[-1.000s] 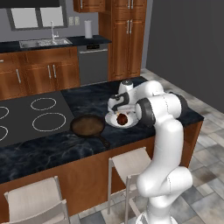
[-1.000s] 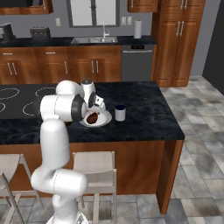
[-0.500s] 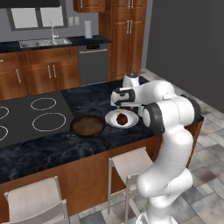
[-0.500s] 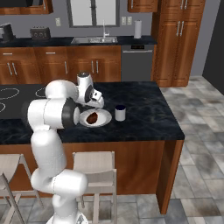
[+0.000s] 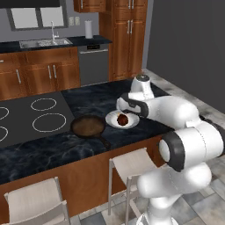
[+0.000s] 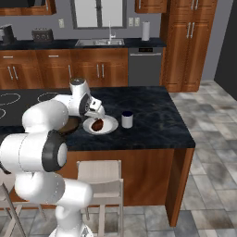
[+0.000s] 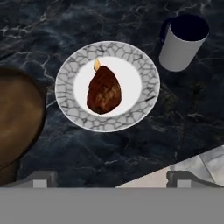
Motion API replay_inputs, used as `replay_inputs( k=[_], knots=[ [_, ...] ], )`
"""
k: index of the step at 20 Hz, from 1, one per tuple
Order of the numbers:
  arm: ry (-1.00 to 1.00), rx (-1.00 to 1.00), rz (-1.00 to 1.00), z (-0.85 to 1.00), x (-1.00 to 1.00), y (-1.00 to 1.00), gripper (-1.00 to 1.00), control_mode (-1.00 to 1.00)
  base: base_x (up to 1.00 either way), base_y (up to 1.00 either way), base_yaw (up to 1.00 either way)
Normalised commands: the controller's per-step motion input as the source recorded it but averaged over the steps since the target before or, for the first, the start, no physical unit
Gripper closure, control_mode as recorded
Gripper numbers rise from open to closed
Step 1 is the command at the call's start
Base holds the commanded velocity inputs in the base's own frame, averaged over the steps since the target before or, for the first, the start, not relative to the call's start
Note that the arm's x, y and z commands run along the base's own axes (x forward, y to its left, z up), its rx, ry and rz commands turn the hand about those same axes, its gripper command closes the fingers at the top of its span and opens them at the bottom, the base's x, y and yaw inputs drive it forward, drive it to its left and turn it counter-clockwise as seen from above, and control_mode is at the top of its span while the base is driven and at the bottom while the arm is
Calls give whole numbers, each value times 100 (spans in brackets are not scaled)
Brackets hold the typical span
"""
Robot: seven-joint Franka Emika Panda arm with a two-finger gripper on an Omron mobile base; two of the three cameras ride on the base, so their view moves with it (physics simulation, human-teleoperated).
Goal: Pick up the pan with the steak in it and place it on the dining table. Then place the steak on the plate.
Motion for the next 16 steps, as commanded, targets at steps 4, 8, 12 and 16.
replay_inputs(
  k=[4,8,12,16],
  knots=[
    [0,-3,6,50,-100,-4,-100,-100,0,0,0],
    [-6,-2,8,62,-99,-1,-100,-100,0,0,0],
    [-20,0,9,59,-81,0,-100,-100,0,0,0],
    [-46,1,1,36,-62,0,-100,-100,0,0,0]
  ],
)
